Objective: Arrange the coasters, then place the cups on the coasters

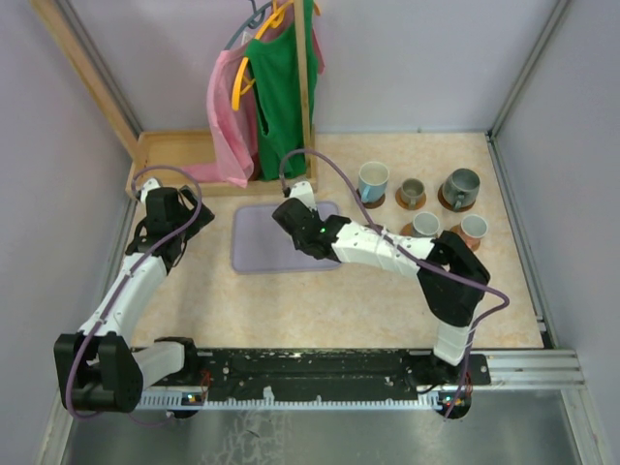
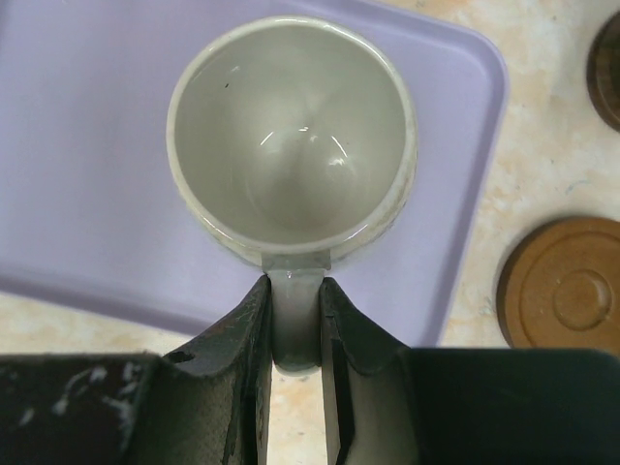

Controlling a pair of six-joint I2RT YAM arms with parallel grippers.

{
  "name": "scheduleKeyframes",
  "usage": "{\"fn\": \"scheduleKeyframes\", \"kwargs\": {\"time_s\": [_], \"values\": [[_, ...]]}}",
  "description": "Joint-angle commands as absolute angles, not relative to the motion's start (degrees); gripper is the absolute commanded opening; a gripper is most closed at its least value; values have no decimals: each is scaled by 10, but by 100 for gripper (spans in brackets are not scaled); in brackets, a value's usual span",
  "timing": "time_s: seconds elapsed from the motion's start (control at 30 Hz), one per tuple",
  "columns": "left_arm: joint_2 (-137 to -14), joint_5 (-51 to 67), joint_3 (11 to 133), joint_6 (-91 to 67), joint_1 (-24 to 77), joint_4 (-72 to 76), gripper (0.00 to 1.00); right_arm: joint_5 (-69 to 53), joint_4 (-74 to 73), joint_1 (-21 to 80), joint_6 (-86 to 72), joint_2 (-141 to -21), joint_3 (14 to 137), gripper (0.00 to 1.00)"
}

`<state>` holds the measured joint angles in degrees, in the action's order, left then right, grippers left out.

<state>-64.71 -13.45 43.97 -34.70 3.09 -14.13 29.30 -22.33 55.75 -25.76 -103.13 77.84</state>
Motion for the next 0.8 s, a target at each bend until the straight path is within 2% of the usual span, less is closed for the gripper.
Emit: {"fn": "scheduleKeyframes", "kwargs": {"time_s": [0.0,0.43,0.77], "values": [[-634,-131,430,-345,26,-138,100,352,-173,556,-273,-953,766,0],[-645,-124,430,-345,26,-136,100,401,-175,504,-306,-776,620,0],[-650,-127,429,-342,27,-137,100,427,-160,468,-318,-695,528,0]]}}
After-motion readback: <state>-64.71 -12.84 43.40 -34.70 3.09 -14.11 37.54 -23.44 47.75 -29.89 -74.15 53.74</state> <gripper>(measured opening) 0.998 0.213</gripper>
